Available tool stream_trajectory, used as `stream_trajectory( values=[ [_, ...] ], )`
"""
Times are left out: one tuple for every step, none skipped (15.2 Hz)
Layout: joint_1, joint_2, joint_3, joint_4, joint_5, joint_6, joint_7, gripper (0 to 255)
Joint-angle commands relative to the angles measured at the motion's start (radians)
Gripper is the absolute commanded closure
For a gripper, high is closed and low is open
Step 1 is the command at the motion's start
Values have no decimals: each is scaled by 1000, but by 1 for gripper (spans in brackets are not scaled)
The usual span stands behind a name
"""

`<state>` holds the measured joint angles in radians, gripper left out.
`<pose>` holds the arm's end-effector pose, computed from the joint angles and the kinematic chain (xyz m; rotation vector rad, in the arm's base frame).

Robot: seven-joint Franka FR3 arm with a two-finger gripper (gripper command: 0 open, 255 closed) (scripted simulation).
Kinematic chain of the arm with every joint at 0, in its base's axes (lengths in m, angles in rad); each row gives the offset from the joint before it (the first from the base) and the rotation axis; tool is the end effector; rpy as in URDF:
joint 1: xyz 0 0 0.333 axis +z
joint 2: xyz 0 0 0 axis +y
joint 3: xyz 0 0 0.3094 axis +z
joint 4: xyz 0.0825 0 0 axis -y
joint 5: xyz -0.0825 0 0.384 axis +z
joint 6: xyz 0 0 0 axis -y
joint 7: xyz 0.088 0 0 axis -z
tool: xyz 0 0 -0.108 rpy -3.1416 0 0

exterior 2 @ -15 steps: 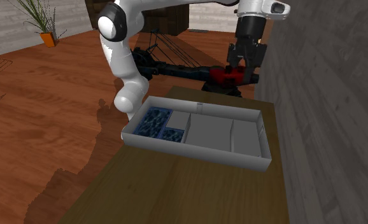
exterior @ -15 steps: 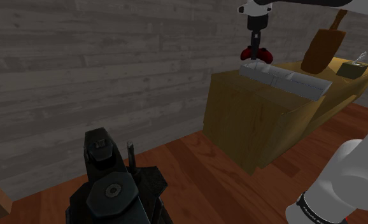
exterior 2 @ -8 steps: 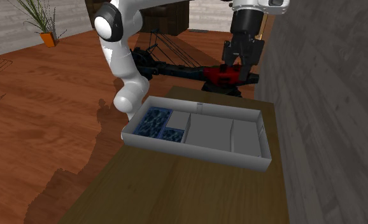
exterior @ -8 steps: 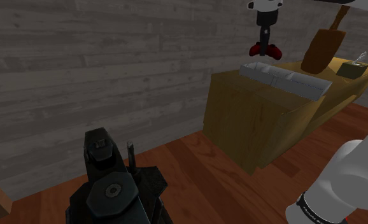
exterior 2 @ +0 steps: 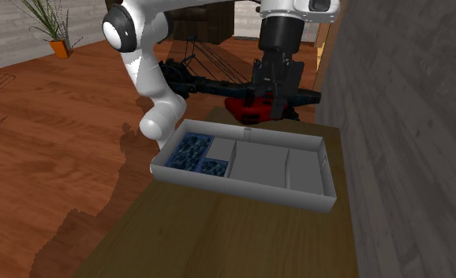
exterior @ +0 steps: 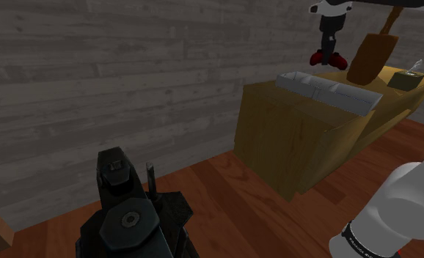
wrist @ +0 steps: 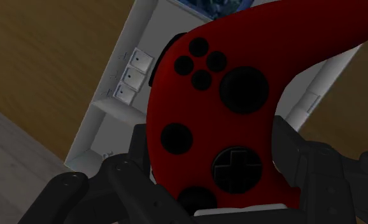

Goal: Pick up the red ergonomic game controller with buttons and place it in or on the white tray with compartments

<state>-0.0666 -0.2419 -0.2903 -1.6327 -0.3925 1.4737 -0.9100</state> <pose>0.4157 -0.2256 0.7029 2.7449 0.7096 -0.1887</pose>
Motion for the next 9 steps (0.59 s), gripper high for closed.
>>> stream_trajectory(
  values=[
    [-27,-23,-46,-20,-12,25,-70,255],
    [-27,-29,-47,-40,-13,38,-64,255],
    [-27,-36,-47,-59,-15,50,-59,255],
    [-27,-42,-47,-79,-17,63,-54,255],
    [-27,-47,-47,-98,-19,76,-49,255],
    [-28,-53,-48,-117,-20,88,-44,255],
    [-28,-58,-48,-135,-22,101,-39,255],
    [-29,-63,-49,-153,-24,113,-34,255],
    [-29,-67,-49,-171,-25,126,-29,255]
  ],
)
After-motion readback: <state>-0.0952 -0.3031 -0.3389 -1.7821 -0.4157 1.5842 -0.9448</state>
